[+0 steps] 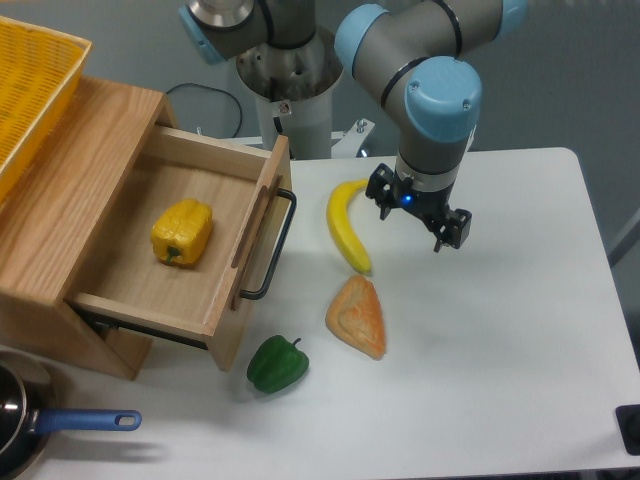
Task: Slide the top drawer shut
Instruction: 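Move the gripper toward the open wooden drawer's front panel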
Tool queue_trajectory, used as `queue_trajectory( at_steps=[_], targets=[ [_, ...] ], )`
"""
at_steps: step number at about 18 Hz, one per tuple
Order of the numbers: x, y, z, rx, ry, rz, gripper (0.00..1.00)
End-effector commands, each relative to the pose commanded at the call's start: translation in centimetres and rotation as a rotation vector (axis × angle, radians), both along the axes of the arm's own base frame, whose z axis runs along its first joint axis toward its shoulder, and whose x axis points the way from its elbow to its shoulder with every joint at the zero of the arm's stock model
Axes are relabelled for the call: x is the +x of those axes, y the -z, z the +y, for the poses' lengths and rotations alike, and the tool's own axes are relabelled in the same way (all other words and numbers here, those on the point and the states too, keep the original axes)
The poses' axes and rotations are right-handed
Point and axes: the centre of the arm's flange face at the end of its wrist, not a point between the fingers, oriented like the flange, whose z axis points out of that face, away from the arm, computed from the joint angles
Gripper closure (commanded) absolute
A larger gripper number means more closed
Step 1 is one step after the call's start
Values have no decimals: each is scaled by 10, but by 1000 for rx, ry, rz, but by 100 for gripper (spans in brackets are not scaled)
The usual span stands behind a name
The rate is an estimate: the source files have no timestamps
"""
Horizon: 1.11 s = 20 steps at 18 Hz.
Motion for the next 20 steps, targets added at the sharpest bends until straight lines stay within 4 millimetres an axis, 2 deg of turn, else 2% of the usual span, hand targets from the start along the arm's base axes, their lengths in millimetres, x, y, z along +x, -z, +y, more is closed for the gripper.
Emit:
queue_trajectory(
  at_steps=[5,7,9,11,12,14,15,16,20],
  targets=[
    [2,-6,5,58,-57,-19,2],
    [5,-7,9,97,-61,-44,33],
    [8,-8,12,116,-68,-56,57],
    [9,-11,15,117,-90,-50,74],
    [10,-14,17,120,-101,-48,78],
    [13,-21,25,125,-117,-37,79],
    [16,-25,29,129,-129,-33,83],
    [22,-31,35,135,-140,-25,88],
    [47,-52,53,197,-166,-36,94]
  ],
)
